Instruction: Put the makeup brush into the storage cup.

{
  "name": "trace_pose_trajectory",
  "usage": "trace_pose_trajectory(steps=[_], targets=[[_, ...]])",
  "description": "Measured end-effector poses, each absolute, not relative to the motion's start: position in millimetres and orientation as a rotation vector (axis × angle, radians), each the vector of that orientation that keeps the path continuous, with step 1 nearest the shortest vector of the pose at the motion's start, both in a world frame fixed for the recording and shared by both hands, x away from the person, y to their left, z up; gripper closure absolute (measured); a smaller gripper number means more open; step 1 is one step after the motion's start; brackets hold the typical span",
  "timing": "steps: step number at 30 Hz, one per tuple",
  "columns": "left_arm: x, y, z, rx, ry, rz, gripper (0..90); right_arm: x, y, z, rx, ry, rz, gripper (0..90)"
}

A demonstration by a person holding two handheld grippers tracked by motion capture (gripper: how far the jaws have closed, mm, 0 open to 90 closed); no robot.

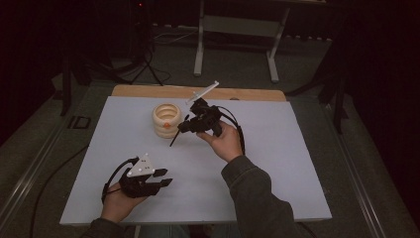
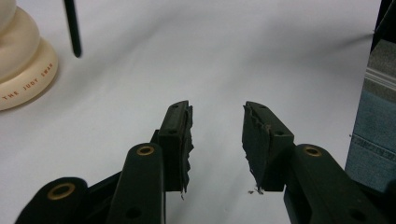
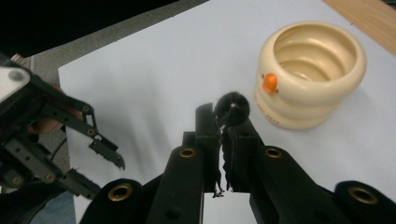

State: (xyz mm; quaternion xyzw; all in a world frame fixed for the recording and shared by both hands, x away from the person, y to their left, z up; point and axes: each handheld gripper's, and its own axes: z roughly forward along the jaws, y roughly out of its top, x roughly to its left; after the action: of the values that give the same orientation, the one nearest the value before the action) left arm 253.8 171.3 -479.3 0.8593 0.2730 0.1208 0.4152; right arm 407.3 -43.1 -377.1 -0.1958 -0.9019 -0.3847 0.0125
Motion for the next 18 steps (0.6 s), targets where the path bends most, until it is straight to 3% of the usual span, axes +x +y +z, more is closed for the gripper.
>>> trace_pose_trajectory(steps=[18], targets=[[254.8,175.6,-478.7,2.147,0.694,0.306,61.0,434.6,-24.5,-344.7,-0.642,-2.859,-1.207,85.3]])
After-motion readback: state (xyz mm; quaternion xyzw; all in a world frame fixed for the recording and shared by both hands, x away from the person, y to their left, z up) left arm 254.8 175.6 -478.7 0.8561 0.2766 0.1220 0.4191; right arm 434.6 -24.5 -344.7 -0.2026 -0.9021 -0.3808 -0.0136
